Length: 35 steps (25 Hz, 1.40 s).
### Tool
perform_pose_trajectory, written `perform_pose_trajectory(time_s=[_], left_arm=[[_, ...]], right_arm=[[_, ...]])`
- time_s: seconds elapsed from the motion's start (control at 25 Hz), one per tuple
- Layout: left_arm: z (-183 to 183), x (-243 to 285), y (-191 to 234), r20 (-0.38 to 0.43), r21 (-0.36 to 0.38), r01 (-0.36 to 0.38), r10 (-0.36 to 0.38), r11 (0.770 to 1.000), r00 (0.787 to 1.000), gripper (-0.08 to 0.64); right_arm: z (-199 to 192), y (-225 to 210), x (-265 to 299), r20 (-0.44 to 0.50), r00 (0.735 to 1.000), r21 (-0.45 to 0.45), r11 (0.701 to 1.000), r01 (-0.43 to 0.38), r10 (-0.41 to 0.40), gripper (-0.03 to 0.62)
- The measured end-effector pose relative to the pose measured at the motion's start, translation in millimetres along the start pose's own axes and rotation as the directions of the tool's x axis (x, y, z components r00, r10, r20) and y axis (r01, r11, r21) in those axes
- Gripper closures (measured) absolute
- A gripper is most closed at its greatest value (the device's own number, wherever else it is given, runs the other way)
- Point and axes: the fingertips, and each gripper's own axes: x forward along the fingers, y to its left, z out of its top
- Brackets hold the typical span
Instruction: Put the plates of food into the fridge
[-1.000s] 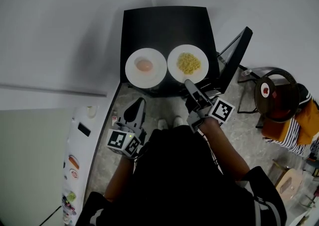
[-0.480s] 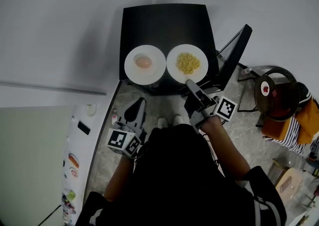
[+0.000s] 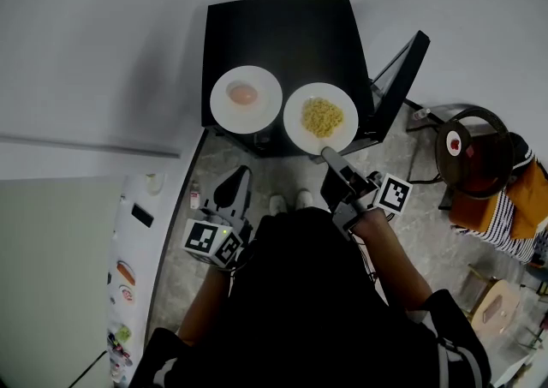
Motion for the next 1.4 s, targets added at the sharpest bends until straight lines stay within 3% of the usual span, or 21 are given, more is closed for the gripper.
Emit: perform_pose_trajectory(time_s=[0.72, 0.96, 1.16, 1.4], left_arm=[[-7.4, -7.6, -6.9, 0.007, -0.013, 0.017, -0.017, 1.000, 1.000, 0.528], [-13.4, -11.3, -9.6, -0.002, -0.017, 0.014, -0.014, 1.000, 1.000, 0.528], [-17.8, -13.3, -11.2, -0.021, -0.011, 0.014, -0.014, 1.000, 1.000, 0.528], [-23.8, -16.6, -8.4, -0.039, -0.015, 0.003, -0.004, 1.000, 0.999, 0.528]], right_arm=[[-67.9, 4.7, -45.8, -0.142, 0.990, 0.038, 0.999, -0.013, 0.018, 0.545], [-73.1, -19.9, -55.0, -0.127, 0.992, 0.069, 0.997, 0.023, -0.014, 0.545], [-66.7, -51.8, -56.7, -0.107, 0.991, 0.021, 0.996, 0.082, -0.079, 0.545], [-57.1, -77.2, -51.7, -0.079, 0.993, 0.032, 0.995, 0.096, -0.093, 0.545]])
